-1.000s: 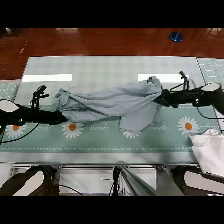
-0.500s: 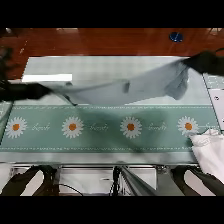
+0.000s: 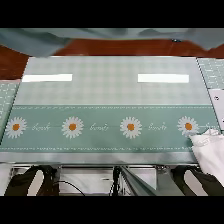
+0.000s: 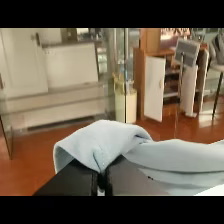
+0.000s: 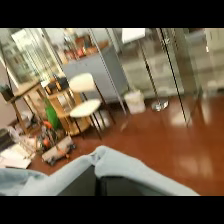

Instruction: Fold the shirts.

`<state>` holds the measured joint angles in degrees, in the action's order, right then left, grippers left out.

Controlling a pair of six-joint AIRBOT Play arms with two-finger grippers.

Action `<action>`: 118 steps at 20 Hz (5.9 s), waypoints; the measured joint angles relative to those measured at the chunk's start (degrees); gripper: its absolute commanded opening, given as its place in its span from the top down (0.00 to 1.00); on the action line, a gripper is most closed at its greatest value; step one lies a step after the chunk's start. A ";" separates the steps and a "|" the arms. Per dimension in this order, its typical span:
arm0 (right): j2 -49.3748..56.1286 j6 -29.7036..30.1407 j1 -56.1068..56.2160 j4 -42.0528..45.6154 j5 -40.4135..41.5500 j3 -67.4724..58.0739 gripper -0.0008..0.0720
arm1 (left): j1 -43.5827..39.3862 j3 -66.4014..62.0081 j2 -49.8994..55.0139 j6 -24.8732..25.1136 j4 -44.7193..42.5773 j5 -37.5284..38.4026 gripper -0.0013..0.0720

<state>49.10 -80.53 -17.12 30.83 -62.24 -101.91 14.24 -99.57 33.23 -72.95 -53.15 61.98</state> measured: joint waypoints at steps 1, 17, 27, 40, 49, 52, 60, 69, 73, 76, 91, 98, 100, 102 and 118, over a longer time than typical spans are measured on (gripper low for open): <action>-1.14 -2.19 -0.02 1.16 -1.07 -2.10 0.96 | 0.02 -1.62 -1.11 -2.10 -0.66 2.03 0.94; -3.58 -11.37 0.55 25.81 -33.64 21.22 0.96 | 0.04 35.41 -6.67 -14.86 -2.84 35.91 0.94; 22.25 -1.49 0.55 15.74 -6.56 43.56 0.96 | -0.31 65.00 9.20 1.25 7.96 0.48 0.94; 35.41 17.88 0.17 2.80 1.88 38.58 0.48 | -9.18 64.00 30.82 11.80 18.14 -15.06 0.94; 35.69 22.27 -7.34 22.34 -11.30 30.01 0.31 | -9.51 61.35 31.47 14.56 18.43 -12.50 0.94; 35.71 22.73 -7.98 25.14 -12.98 31.41 0.31 | -9.51 61.22 31.47 14.73 18.43 -12.35 0.94; 35.76 23.74 -4.39 29.18 -9.90 35.89 0.31 | -9.51 61.18 31.47 14.88 18.45 -12.07 0.94; 39.34 22.08 0.24 29.59 -5.60 36.52 0.95 | -9.51 61.18 31.50 14.99 18.45 -12.04 0.94; 38.23 21.11 0.35 29.18 -4.42 36.52 0.96 | -9.49 60.37 31.30 16.31 18.40 -11.15 0.94; 32.57 21.11 0.35 26.40 -4.13 35.04 0.96 | -8.44 54.71 29.16 17.51 18.40 -8.41 0.94; -5.38 -5.09 0.35 40.94 1.97 -4.52 0.96 | 18.49 -0.68 -1.18 -1.53 1.55 2.64 0.94; -10.80 -8.04 0.35 48.06 -8.46 -18.43 0.96 | 19.54 -16.59 -3.61 -5.33 -4.85 13.18 0.94; -11.13 -8.48 0.35 49.16 -13.42 -20.41 0.96 | 19.56 -18.47 -3.63 -6.60 -5.66 19.04 0.94; -10.91 -8.72 0.37 50.05 -21.35 -21.51 0.96 | 19.61 -19.32 -2.93 -7.67 -6.60 27.61 0.94; 13.53 -1.88 3.74 44.15 -13.68 21.84 0.96 | 6.86 44.68 10.36 2.12 -3.69 18.47 0.94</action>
<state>62.63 -82.41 -13.39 74.98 -75.92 -80.07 21.10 -54.89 43.59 -70.83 -56.84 80.44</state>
